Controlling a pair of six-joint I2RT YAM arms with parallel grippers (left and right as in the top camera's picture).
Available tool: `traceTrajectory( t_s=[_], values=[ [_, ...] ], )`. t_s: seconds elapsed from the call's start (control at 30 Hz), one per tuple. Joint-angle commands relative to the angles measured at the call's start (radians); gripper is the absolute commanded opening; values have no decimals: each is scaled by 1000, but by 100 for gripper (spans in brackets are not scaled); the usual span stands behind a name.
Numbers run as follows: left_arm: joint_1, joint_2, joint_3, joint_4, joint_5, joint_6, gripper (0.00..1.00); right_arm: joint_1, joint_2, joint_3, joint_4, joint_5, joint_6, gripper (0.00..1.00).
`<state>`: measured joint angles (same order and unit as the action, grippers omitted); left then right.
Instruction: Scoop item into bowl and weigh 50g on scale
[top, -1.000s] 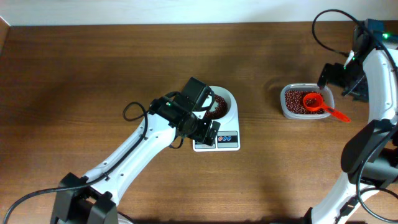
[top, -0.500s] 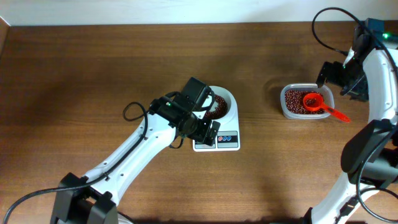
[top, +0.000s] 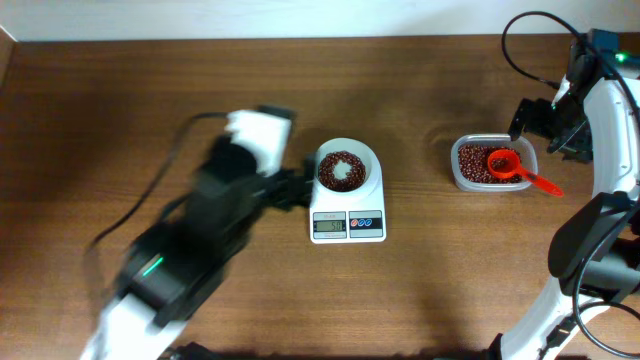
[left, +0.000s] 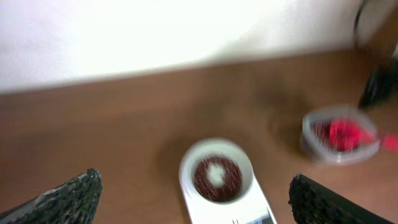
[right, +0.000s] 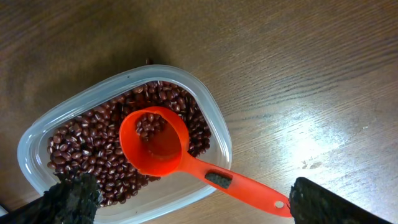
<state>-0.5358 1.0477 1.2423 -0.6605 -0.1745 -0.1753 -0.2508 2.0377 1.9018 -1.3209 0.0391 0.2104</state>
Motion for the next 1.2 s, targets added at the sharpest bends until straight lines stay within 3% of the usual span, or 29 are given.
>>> traceTrajectory(
  t_s=[0.0,0.17,0.3,0.37,0.43,0.6,0.7,0.83,1.0,1.17],
  values=[
    [164,-204,3,-40,67,12,99,2,-31,15,2,-5,8,99],
    [389,-468,-27,-259,207,12,99,2,-31,15,2,-5,8,99],
    [449,-663,-223,-174,216,9,99,2,-31,15,2,-5,8,99],
    [467,-754,-369,-20,216,9,99,2,-31,15,2,-5,8,99],
    [481,-866,-618,298,213,13,99,2,-31,15,2,-5,8,99],
    [483,-1000,-1044,943,213,13,99,2,-31,15,2,-5,8,99],
    [495,-1043,-1208,1142,212,14,99,2,-31,15,2,-5,8,99],
    [498,-1043,-1233,970,174,13,99,2,-31,15,2,-5,8,99],
    [497,-1043,-1233,594,106,12,99,2,-31,15,2,-5,8,99],
    [498,-1034,-1232,580,107,13,99,2,-31,15,2,-5,8,99]
  ],
)
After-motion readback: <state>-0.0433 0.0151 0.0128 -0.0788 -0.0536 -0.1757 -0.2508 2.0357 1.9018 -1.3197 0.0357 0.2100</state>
